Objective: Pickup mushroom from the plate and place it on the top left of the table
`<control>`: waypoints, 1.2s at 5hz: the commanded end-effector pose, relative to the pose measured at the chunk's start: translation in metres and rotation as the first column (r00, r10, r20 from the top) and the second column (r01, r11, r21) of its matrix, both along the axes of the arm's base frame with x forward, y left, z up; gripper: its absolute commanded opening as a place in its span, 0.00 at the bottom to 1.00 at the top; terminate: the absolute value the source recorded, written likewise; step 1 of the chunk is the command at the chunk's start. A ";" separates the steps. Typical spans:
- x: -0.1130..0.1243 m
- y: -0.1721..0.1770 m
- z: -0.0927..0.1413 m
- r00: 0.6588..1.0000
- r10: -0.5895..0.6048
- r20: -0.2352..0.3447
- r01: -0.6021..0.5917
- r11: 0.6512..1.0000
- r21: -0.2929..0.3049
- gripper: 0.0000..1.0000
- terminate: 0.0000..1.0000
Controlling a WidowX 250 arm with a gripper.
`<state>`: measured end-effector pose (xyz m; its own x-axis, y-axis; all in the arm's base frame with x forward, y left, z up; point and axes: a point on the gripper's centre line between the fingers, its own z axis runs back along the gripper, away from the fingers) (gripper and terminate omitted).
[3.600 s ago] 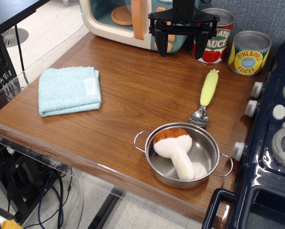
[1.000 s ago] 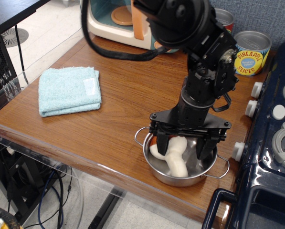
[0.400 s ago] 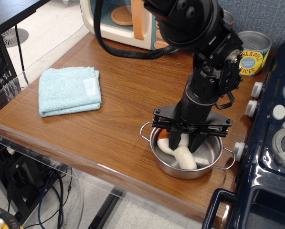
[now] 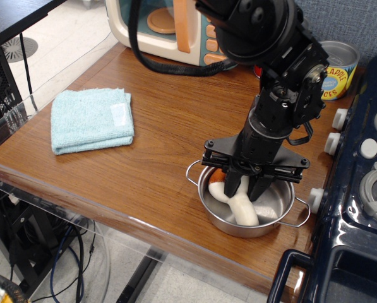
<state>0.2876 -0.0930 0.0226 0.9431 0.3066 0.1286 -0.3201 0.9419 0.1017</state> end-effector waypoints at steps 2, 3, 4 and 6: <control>0.008 0.003 0.087 0.982 0.027 0.186 -0.025 1.000 -0.017 0.00 0.00; 0.022 0.016 0.097 0.978 0.068 0.199 -0.063 0.998 -0.032 0.00 0.00; 0.060 0.043 0.105 0.963 0.136 0.231 -0.136 0.991 -0.016 0.00 0.00; 0.121 0.107 0.105 0.931 0.300 0.208 -0.306 0.952 -0.001 0.00 0.00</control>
